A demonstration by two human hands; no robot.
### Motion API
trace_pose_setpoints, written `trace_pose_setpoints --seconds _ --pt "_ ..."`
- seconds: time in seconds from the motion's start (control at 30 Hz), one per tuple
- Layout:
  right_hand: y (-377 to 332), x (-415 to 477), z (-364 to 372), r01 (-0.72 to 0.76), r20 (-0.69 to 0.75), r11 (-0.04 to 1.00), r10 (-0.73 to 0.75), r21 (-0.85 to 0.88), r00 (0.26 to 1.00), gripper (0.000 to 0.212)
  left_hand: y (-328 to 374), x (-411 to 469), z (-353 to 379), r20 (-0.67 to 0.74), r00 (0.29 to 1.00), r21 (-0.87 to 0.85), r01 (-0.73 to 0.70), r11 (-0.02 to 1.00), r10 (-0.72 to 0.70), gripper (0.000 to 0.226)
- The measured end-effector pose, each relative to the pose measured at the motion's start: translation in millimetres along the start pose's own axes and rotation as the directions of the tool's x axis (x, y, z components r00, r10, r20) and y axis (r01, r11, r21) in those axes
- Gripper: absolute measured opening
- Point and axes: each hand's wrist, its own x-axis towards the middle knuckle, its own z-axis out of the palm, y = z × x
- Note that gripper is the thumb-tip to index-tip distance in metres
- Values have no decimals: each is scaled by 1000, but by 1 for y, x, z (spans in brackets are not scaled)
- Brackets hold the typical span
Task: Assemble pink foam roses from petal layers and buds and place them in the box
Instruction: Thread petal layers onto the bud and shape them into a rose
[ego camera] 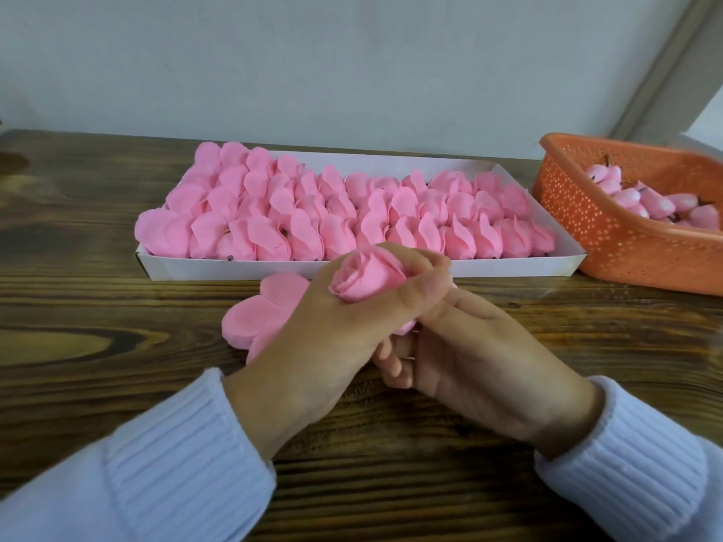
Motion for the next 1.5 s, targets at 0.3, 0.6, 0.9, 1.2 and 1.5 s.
trace_pose_setpoints --seconds 0.3,0.6,0.9,1.2,1.5 --pt "0 -1 -1 16 47 1000 -15 -18 999 37 0 1 -1 -1 1000 4 -26 1000 26 15" --pt "-2 -2 4 156 8 943 -160 -294 987 24 -2 4 -2 -96 994 -1 -43 999 43 34" --pt "-25 6 3 148 44 624 -179 -768 983 26 0 8 -9 -141 989 -59 25 998 -33 74" --pt "-96 84 -30 -151 1 612 241 -776 971 23 -4 24 -23 -475 848 -444 0 896 -236 42" --pt "-94 216 -76 -267 -487 734 -99 -625 868 26 -18 29 -27 -518 824 -450 -33 893 -231 35"
